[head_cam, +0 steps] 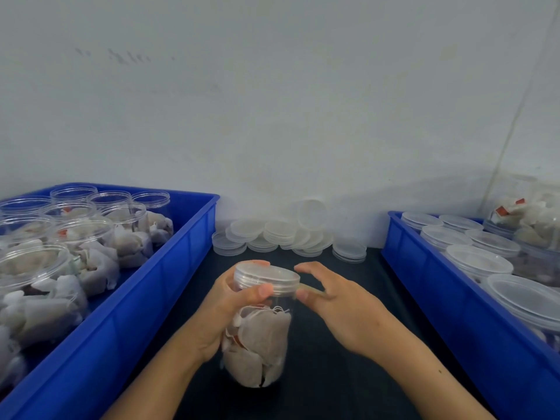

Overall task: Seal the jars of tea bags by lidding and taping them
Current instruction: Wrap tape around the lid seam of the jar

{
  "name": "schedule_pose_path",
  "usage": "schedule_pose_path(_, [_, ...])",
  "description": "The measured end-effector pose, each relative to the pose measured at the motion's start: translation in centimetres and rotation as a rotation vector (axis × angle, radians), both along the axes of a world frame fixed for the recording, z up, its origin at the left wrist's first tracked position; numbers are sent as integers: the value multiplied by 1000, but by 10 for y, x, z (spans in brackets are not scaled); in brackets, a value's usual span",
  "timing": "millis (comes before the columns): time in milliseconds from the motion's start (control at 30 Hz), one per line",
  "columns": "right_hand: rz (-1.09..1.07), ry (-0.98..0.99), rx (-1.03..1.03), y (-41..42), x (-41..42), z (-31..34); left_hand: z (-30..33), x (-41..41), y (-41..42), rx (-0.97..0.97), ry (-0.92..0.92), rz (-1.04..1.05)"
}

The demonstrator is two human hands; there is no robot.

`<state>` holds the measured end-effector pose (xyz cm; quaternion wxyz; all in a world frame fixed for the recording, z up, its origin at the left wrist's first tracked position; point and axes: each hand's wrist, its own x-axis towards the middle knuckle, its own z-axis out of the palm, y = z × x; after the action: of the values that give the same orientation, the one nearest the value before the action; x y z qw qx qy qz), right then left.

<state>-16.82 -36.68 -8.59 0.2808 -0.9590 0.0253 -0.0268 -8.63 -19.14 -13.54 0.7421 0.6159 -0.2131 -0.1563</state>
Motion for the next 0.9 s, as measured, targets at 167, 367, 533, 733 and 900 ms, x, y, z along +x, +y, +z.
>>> schedule_pose_path(167, [-10,-53,63,3,1,-6,-4,3,1,3,-20,1])
schedule_pose_path(367, [-52,-116,26,11,3,-11,-4,0,-3,122,-140,132])
schedule_pose_path(533, [-71,-139,-39,15,1,-15,-6,-5,-14,156,-317,364])
schedule_pose_path(733, [-29,-115,-83,24,-2,-13,-2,-2,-16,303,-240,378])
schedule_pose_path(900, [-24,-110,-9,30,-9,-4,-6,4,-9,57,-125,295])
